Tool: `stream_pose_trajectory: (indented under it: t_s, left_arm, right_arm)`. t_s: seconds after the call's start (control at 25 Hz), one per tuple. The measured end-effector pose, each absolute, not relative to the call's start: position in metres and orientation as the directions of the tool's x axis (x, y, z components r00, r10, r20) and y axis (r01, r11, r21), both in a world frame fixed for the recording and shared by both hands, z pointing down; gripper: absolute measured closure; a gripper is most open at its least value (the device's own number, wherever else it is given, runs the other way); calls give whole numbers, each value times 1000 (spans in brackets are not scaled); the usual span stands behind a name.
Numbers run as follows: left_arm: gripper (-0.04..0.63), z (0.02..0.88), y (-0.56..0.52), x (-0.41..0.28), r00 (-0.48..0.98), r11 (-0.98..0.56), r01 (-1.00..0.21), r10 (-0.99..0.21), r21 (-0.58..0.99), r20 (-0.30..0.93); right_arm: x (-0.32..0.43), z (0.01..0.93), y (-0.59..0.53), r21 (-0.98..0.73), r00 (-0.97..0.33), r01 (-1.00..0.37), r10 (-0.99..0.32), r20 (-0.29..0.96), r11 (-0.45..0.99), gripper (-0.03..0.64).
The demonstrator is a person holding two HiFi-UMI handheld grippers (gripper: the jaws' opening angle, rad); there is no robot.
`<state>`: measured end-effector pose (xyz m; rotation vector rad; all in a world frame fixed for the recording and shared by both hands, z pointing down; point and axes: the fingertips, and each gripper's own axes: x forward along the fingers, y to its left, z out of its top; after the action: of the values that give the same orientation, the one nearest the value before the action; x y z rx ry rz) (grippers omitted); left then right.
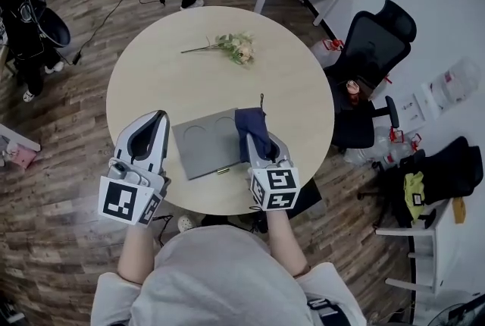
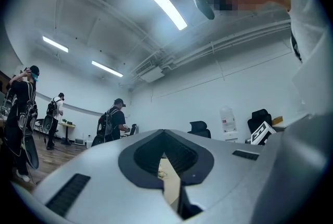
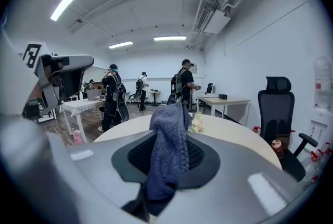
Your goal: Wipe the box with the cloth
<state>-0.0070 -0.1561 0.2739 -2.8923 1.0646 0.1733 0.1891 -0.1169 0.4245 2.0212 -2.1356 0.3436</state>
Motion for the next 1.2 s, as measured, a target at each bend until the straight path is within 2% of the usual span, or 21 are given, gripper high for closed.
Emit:
stream_pose_trajectory:
  t_s: [0.72,1.2]
  left_arm:
    - [588,247,-153,-6,775,-784,-619,-604,-36,-185]
    - [588,239,-149,-8,776,-790,-612,-595,-25,-210]
  right_arm:
    - [191,318,-97,-11,-3,-1000,-999,33,3,528]
    - [194,286,-79,25,30,-999,-998,-59,-31,528]
